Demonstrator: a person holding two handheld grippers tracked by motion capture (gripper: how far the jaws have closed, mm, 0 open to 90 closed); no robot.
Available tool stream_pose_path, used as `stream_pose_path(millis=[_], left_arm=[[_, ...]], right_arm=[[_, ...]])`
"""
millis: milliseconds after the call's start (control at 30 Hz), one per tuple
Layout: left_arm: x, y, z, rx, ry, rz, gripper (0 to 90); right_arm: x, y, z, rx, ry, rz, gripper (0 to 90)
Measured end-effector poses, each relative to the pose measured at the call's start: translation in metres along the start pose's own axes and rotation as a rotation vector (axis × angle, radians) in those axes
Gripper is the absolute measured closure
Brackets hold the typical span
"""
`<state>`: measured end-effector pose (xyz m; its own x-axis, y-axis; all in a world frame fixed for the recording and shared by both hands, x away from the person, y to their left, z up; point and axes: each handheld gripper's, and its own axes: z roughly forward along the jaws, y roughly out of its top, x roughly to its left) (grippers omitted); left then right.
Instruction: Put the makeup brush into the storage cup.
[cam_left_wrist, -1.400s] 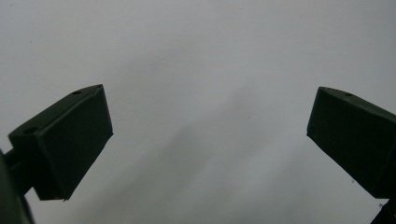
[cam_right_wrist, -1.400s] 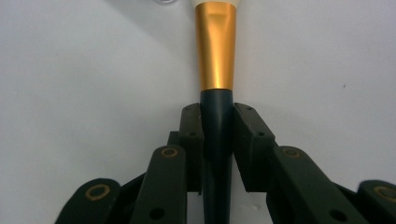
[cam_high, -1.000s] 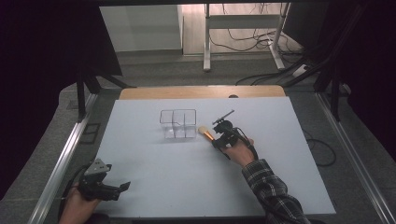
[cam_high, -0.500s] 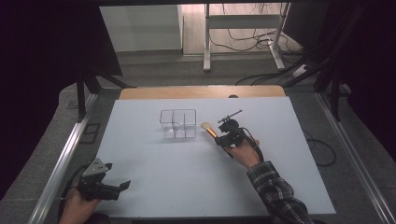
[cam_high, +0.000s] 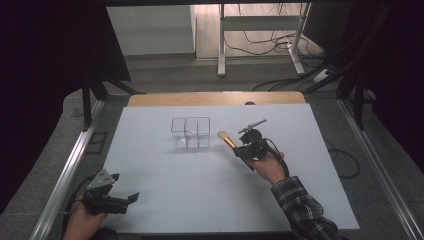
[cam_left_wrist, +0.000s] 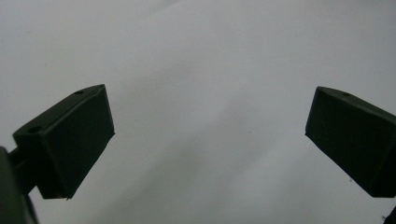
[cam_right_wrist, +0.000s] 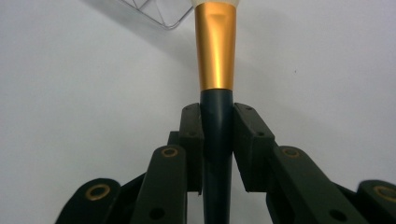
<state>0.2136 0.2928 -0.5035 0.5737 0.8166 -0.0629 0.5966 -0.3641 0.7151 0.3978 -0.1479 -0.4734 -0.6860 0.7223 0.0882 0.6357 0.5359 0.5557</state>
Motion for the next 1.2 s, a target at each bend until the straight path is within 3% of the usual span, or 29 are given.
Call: stream_pose_path(millis=[367, 567, 867, 1200], left_arm=[[-0.004, 0.003, -0.002, -0.006, 0.010, 0.024, 0.8], [-0.004, 0.005, -0.003, 0.002, -0.004, 0.002, 1.1], [-0.007, 0.008, -0.002, -0.002, -0.011, 0.014, 1.0], [-0.014, 0.020, 0.001, -0.041, -0.092, -0.018, 1.1]], right_arm=[[-0.004, -0.013, -0.018, -0.026, -0.006, -0.011, 73.8], [-0.006, -0.019, -0.028, -0.044, -0.006, -0.014, 73.8], [0.000, -0.027, -0.042, -0.086, 0.005, -0.045, 73.8], [0.008, -0.037, -0.057, -0.128, 0.010, -0.063, 73.8]])
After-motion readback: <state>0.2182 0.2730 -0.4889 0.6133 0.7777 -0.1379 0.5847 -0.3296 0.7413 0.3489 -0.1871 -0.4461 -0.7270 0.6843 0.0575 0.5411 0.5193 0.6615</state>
